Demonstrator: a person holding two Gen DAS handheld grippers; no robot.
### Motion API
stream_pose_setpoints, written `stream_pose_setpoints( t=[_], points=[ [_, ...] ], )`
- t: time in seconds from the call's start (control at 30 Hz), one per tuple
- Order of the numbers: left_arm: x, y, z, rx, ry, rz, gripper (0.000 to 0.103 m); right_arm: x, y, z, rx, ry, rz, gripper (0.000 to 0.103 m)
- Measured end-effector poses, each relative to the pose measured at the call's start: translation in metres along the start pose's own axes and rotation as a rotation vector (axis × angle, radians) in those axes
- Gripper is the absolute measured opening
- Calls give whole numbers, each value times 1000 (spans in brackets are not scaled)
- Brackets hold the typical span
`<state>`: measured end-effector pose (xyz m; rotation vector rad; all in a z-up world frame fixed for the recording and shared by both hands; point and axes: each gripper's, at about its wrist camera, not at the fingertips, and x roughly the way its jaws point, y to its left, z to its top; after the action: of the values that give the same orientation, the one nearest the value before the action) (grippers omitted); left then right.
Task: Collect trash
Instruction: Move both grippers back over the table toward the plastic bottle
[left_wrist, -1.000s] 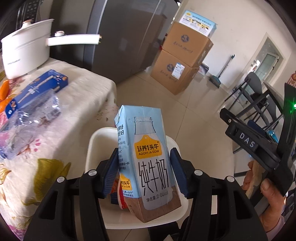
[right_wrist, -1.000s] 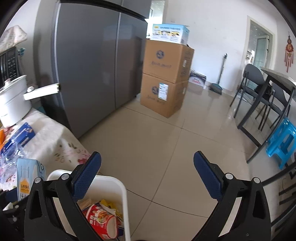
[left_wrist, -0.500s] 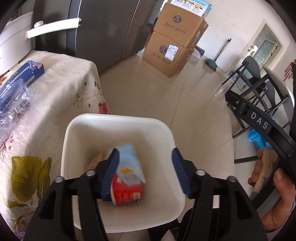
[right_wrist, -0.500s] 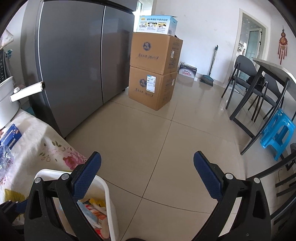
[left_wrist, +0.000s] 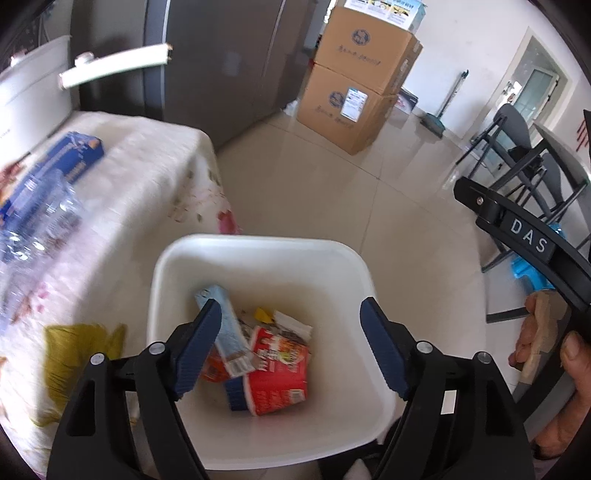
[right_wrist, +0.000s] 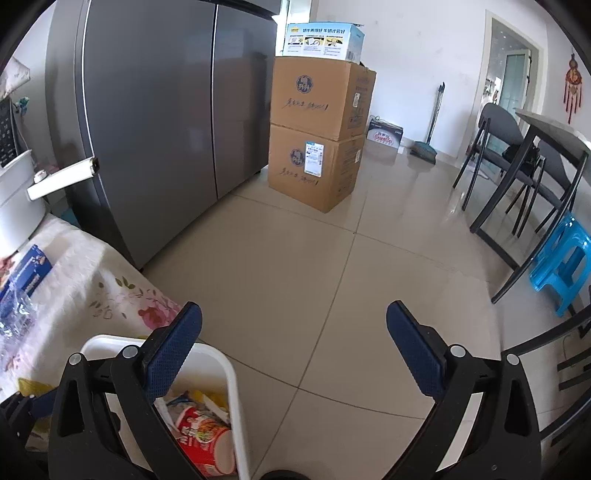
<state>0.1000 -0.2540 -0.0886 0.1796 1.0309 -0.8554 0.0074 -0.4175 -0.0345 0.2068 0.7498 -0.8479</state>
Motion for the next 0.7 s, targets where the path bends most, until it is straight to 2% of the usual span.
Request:
stream_pose_setpoints(
  t=[0.27,0.4,0.5,0.53,0.7],
  points=[
    [-24,37,17,15,-41,123,82,-5,31,1,-44,3,65,96],
    [-35,66,29,27,-40,222,82,-5,45,2,-61,13,94,96],
    [-44,90,41,34,-22,278,83,-4,55,1,-73,31,117,96],
    [-45,96,45,45,-9,296,87,-3,58,0,-79,35,121,96],
    [-42,124,52,155,58,443,88,-2,69,-2,-99,48,133,96]
  ],
)
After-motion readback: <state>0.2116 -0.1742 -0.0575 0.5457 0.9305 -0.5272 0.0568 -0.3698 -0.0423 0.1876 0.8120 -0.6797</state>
